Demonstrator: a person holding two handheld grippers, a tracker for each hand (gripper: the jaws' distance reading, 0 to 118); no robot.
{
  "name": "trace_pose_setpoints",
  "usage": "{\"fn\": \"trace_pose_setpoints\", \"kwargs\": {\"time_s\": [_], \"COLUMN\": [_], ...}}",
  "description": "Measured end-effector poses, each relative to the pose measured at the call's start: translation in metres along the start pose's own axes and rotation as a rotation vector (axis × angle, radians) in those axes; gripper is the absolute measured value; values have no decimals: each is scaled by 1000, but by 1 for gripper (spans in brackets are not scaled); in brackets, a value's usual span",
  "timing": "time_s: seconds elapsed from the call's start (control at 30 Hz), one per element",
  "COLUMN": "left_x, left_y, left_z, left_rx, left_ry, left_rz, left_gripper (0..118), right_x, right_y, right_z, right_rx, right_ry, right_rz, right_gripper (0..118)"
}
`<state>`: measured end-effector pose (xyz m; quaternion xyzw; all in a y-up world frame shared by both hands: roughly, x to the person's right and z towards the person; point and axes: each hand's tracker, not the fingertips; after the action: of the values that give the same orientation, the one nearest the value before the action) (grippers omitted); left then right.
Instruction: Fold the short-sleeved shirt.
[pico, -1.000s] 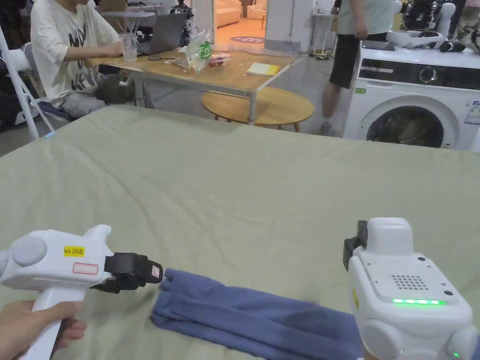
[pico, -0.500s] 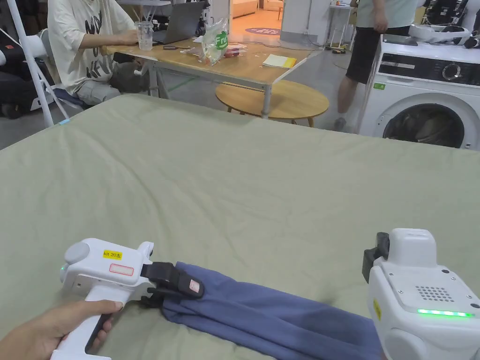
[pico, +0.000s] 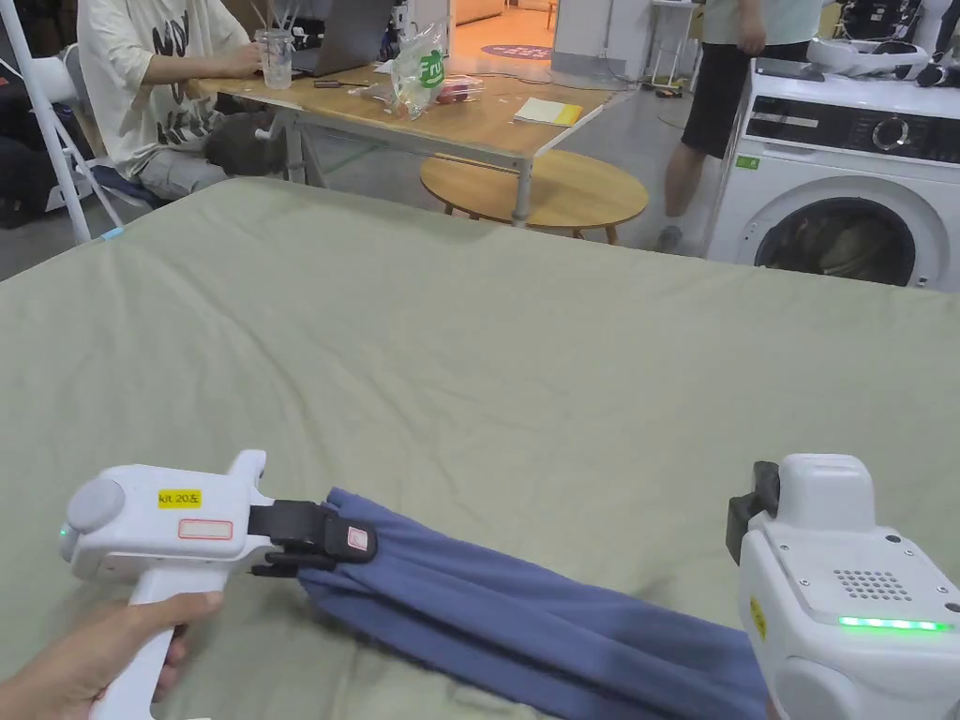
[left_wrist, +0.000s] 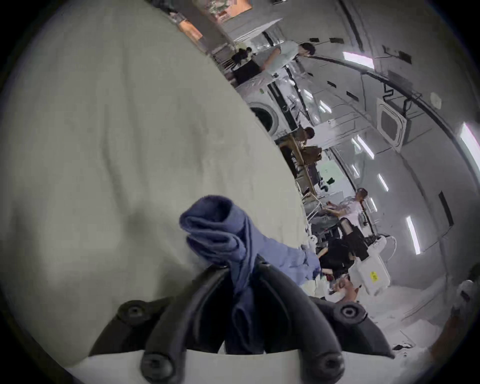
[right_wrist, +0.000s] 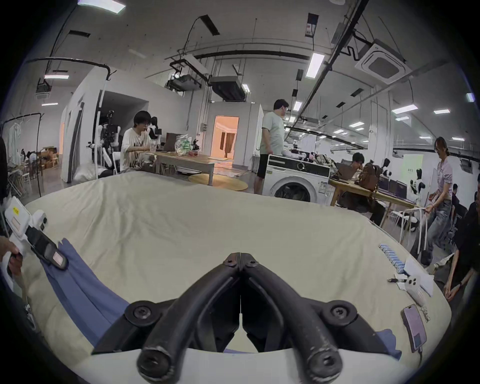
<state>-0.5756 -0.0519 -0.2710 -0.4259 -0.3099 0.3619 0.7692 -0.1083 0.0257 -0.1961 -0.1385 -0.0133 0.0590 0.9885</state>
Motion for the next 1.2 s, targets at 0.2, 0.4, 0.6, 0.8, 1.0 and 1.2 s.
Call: {"fn": "trace_pose_setpoints", "kwargs": {"time_s": [0.2,0.4,0.6,0.8,1.0,1.2], "left_x": [25,34,76,124,147,143], "left_y": [10,11,-2,-19,-43,-68], "left_z": [52,79,54,-10,-97,-181], "left_rx": [66,68,32,-46,-170,-281], "left_ry": [98,169,47,-103,-34,147], "left_rz": [-70,-107,-139,-112,-86,-80], "left_gripper": [5,5,5,5,5,5], "right_x": [-1,-4,-2,8,23,41], "right_y": [4,6,7,8,2,-8], "right_z": [1,3,7,14,19,23], "right_rx": [7,18,21,29,16,-8], "right_ry": [14,35,46,36,7,-30], "right_rz": [-7,-7,-18,-25,-38,-58], "right_gripper": [0,0,0,0,0,0]}}
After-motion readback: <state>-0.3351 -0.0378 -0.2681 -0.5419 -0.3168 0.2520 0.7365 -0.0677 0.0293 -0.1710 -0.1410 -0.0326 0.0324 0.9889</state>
